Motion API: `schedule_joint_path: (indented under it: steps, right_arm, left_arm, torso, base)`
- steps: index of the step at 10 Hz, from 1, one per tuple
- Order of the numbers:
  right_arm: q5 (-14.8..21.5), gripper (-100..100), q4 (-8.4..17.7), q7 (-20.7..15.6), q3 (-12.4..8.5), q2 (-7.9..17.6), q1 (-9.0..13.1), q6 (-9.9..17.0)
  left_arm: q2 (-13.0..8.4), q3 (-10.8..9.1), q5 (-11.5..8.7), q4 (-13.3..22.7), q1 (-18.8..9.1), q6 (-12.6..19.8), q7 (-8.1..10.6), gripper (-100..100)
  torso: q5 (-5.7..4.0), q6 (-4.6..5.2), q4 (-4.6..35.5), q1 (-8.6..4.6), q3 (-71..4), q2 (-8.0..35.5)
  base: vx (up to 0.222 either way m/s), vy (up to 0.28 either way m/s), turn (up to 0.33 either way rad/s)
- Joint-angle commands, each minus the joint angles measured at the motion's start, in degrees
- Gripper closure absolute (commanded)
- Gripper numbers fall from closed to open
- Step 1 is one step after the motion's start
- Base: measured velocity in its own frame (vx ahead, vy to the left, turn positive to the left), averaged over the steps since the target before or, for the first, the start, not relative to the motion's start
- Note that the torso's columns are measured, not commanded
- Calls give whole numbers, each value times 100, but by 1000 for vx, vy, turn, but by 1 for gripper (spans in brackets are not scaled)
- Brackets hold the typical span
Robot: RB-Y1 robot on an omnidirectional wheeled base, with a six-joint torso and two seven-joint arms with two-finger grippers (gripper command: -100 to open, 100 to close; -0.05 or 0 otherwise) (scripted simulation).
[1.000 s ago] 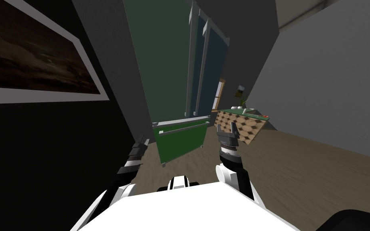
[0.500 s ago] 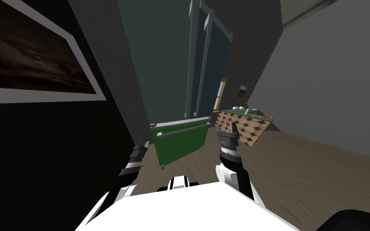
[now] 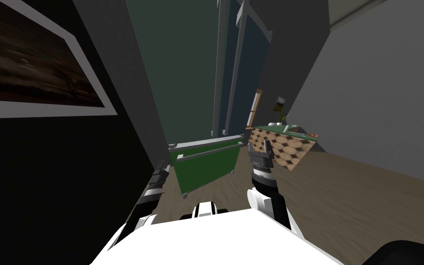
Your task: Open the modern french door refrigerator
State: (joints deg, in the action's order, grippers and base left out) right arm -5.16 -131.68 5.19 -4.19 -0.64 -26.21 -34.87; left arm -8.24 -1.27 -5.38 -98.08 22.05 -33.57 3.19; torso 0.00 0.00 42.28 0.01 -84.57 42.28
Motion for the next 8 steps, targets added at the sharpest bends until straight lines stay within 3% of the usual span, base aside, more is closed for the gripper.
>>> schedule_joint_path:
  steps: [1, 8]
  right_arm:
    - [0, 0, 0, 0, 0, 0, 0, 0]
    - [0, 0, 0, 0, 0, 0, 0, 0]
  left_arm:
    - [1, -65, -32, 371, -91, -141, 32, -100]
    - [142, -207, -99, 1370, -294, -556, 96, -100]
  torso:
    - [0, 0, -1, -1, -1, -2]
    - [1, 0, 0, 5, 1, 2]
  base:
    - [105, -54, 21]
    - [103, -36, 26]
